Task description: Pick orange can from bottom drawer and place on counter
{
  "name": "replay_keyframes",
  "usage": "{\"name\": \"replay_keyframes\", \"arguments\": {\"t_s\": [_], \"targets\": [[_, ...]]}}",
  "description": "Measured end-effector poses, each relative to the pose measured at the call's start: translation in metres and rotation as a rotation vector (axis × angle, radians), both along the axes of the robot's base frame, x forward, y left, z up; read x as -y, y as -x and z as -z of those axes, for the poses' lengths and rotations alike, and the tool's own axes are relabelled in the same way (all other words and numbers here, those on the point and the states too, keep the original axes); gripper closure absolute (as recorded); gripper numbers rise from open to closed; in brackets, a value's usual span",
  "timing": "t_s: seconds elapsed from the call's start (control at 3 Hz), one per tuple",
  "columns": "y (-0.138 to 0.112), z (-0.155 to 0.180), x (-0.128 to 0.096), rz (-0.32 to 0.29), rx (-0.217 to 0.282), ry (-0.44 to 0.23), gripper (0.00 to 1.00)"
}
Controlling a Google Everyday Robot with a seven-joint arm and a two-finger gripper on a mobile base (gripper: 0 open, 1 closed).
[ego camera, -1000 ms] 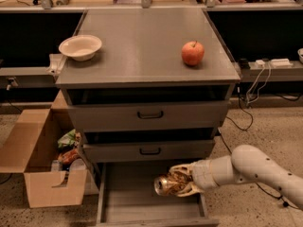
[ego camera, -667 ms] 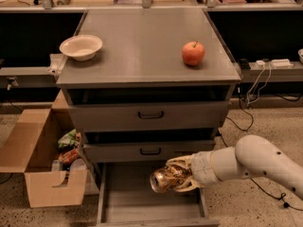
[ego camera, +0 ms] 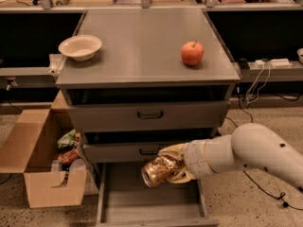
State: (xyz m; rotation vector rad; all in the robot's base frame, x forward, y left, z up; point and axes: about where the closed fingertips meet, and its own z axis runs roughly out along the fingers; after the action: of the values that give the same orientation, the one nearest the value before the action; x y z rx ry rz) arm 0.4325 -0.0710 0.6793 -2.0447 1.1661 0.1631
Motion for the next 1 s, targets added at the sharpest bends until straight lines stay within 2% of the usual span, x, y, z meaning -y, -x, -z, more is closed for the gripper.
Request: {"name": "replay_keyframes", "arguments": {"t_s": [0.33, 0.67, 1.0], "targets": [[-0.016, -0.024, -0.013, -0.024, -0.025, -0.031, 1.00], [-0.060, -0.084, -0.019, -0.035, -0.014, -0.042, 1.00], [-0.105, -0.133, -0.017, 0.004, 0.006, -0.060, 1.00]]}}
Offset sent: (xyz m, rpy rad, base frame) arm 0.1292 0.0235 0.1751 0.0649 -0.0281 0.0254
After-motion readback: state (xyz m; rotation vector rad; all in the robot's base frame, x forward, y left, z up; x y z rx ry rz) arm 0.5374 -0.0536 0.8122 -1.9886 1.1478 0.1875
